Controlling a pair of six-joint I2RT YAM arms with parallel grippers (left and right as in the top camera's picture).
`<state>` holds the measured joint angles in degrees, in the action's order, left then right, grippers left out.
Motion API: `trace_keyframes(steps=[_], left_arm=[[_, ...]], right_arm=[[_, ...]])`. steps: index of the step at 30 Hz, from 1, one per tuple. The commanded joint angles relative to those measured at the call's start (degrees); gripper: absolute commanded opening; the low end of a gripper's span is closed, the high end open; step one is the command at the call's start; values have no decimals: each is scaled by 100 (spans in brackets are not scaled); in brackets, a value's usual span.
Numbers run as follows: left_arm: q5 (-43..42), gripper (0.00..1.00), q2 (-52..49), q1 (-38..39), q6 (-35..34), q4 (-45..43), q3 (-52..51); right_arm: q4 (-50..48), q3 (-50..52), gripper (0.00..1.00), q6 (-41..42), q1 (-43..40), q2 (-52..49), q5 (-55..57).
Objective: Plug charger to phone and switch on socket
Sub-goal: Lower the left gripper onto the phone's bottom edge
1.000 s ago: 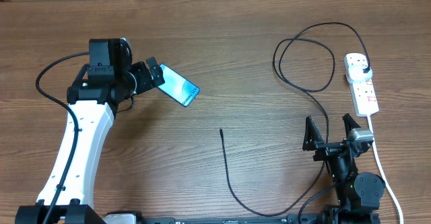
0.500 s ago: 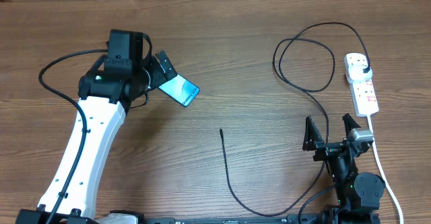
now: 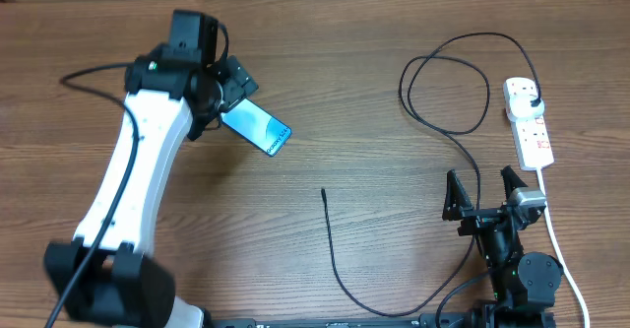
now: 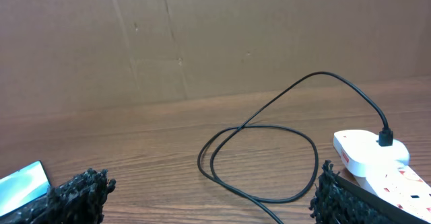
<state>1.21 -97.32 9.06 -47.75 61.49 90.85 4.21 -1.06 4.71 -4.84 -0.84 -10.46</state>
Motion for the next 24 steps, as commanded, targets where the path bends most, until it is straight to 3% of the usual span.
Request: trace_keyframes(steps=[1, 10, 24], left_arm=[[197, 100, -702, 243, -118, 407, 835], [1034, 100, -1735, 756, -1054, 772, 1106], [763, 100, -2052, 778, -1056, 463, 1097]], right_arm=[[-24, 59, 100, 0, 33, 66, 35], [-24, 59, 100, 0, 33, 66, 35], [-24, 59, 100, 0, 33, 66, 35]])
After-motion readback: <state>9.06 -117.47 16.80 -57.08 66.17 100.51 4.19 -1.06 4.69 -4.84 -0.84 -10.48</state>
